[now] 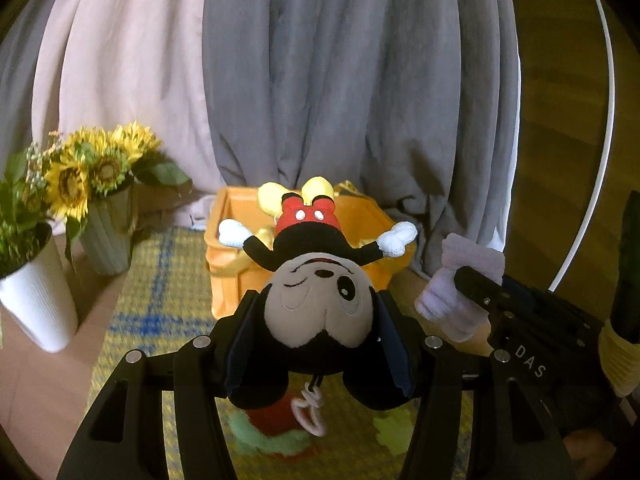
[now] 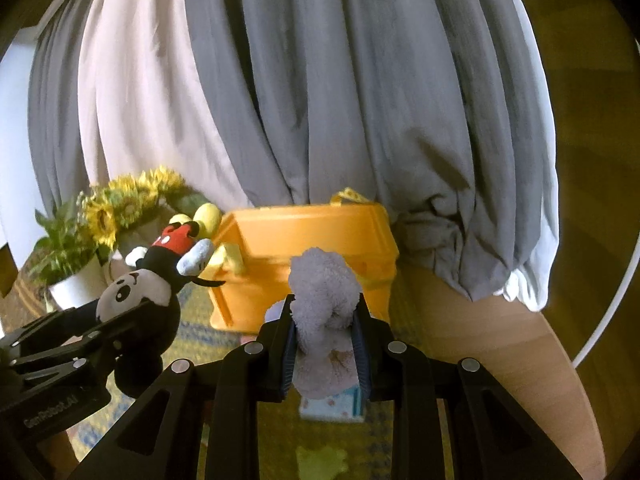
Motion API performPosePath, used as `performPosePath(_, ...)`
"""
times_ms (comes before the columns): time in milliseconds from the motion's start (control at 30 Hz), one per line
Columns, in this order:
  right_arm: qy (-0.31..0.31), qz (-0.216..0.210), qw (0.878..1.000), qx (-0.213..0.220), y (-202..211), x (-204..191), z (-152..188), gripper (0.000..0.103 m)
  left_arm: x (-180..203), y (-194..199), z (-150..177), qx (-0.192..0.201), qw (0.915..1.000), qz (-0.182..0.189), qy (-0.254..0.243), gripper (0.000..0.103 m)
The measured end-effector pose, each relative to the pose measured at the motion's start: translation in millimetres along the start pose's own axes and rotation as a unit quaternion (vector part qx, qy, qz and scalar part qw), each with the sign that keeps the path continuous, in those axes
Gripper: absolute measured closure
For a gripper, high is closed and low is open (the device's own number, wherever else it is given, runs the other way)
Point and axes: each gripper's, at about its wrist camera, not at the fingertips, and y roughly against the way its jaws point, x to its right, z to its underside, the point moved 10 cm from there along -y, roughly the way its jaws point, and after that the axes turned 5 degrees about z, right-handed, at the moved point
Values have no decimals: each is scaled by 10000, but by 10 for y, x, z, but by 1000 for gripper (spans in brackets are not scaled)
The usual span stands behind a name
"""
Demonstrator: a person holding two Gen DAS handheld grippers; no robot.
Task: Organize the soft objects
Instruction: 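Carry both plushes over the orange crate and open both tools to drop them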
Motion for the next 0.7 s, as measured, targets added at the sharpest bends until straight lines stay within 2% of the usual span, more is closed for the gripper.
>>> performPosePath(367,-56,11,9994,329,-176,-154,-373,77,-167,-192,-397,217,9996,131,-136,46)
performPosePath(700,2,238,9983,525,-520,-86,-667,77,-257,-673,-668,209,9987,332,-330,46)
